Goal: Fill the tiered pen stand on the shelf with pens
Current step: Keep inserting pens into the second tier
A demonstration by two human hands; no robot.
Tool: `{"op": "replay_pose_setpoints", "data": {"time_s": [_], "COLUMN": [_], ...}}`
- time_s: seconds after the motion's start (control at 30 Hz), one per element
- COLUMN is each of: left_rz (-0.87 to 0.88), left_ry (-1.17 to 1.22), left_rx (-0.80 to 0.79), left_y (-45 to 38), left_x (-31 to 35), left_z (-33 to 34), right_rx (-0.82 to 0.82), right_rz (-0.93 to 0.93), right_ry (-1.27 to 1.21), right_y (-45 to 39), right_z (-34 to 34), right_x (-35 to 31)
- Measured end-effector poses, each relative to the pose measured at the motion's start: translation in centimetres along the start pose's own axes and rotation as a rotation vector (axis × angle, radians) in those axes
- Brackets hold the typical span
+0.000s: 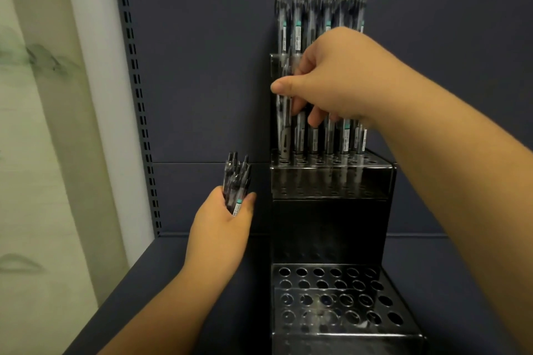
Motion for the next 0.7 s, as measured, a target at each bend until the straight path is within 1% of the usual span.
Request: {"op": "replay_pose_setpoints", "data": {"time_s": [0.07,0.17,0.33,0.4,0.47,0.6,0.7], "left_rz": [0.004,0.008,0.012,0.015,0.019,0.019,0.017], "left_ry": [0.004,0.015,0.032,0.038,0.041,0.058,0.053], "left_rx": [-0.004,-0.005,0.008,0.007,0.009,0.009,0.009], "left_y": [0.0,0.0,-0.1,-0.1,0.0,-0.1,-0.1], "left_x": [0.0,0.0,-0.1,0.0,0.0,0.0,0.0], "left_z": [0.0,0.0,-0.2,-0.2,-0.2,-0.1,-0.1], "right_rx": [-0.026,-0.056,-0.173,-0.158,-0.128,-0.055,-0.039], "right_rz": [0.028,0.032,0.059,0.032,0.019,0.015,0.021], "right_ry": [-0.046,0.012,0.044,0.058,0.021,-0.028,-0.035], "right_y": [-0.1,-0.1,0.8,1.2,1.4,1.7,1.7], "right_z": [0.2,0.5,1.5,1.7,1.8,2.2,2.2], "right_x": [-0.1,0.2,0.5,0.6,0.8,1.4,1.6]}}
Point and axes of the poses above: each hand's wrist, its own y-axis away from the middle knuckle, its own z-axis out of the palm, x = y × z, the point moved 1 cm from there along -y, towards the middle knuckle, and after that the axes turned 9 degrees about -y, right-handed, at the moved point
